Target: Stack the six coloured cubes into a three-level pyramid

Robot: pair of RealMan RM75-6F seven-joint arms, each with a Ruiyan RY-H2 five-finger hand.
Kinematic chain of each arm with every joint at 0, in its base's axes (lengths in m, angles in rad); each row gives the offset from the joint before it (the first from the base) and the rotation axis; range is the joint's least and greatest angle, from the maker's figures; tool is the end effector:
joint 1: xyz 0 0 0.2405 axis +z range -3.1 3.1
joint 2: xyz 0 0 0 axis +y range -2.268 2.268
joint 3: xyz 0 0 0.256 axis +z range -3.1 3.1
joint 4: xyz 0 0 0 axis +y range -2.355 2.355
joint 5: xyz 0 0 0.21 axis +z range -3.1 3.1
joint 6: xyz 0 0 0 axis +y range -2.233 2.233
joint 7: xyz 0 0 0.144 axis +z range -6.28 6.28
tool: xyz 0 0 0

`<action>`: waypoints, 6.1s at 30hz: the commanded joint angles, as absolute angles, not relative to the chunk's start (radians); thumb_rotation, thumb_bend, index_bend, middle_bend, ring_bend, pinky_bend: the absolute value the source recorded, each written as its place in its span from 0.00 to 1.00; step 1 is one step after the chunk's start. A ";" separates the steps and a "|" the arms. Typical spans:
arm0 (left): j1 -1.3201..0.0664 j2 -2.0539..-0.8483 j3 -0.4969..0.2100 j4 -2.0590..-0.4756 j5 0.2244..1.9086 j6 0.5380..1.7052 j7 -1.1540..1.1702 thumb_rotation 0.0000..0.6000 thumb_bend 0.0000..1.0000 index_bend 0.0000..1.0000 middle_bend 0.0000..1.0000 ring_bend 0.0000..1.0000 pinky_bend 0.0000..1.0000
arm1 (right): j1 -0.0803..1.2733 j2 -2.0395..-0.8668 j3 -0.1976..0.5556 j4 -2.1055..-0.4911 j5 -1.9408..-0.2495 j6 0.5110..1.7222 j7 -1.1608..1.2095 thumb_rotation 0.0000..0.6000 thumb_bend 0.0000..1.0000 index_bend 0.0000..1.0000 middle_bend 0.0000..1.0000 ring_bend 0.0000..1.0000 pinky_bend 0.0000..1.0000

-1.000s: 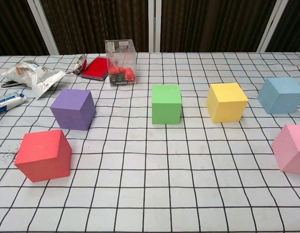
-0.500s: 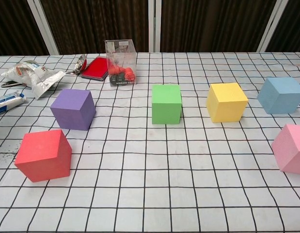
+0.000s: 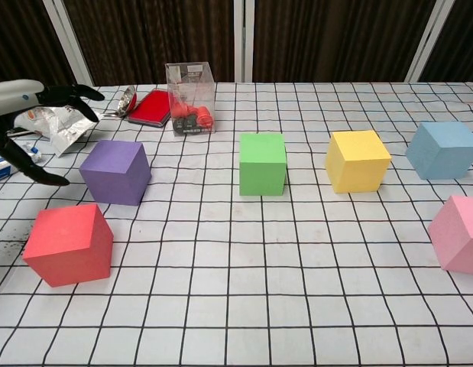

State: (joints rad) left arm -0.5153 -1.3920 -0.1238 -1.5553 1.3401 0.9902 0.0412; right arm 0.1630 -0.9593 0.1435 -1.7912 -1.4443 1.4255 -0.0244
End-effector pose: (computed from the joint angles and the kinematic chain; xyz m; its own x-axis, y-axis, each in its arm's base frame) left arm -0.2138 0.2957 0.0242 0.2916 0.3353 0.8958 0.9371 -0.2882 -0.1971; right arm -0.2693 -0.2193 0.1994 0.3849 0.0563 0.9213 -0.9200 -0.0563 0.3878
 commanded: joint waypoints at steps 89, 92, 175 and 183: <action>-0.770 -1.983 -0.279 -1.186 1.154 1.075 0.344 1.00 0.16 0.17 0.49 0.16 0.06 | 0.159 -1.052 0.165 -1.600 -1.340 1.397 0.029 1.00 0.03 0.00 0.00 0.00 0.00; -0.773 -1.988 -0.279 -1.175 1.154 1.070 0.337 1.00 0.16 0.17 0.49 0.16 0.06 | 0.159 -1.054 0.165 -1.599 -1.339 1.395 0.030 1.00 0.03 0.00 0.00 0.00 0.00; -0.573 -1.533 -0.177 -1.657 1.143 1.204 0.414 1.00 0.07 0.13 0.18 0.06 0.05 | 0.385 -1.018 0.147 -1.571 -1.443 1.061 0.031 1.00 0.00 0.00 0.00 0.00 0.00; -0.440 -1.279 -0.110 -1.739 1.222 1.285 0.268 1.00 0.00 0.13 0.19 0.06 0.07 | 0.572 -1.073 0.161 -1.538 -1.430 0.814 0.020 1.00 0.00 0.00 0.02 0.00 0.00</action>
State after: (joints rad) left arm -0.4906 -1.3490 -0.1394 -1.7033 1.1937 1.2552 0.3268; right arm 0.5197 -1.0468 0.1557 -1.5543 -1.4322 0.8706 0.0320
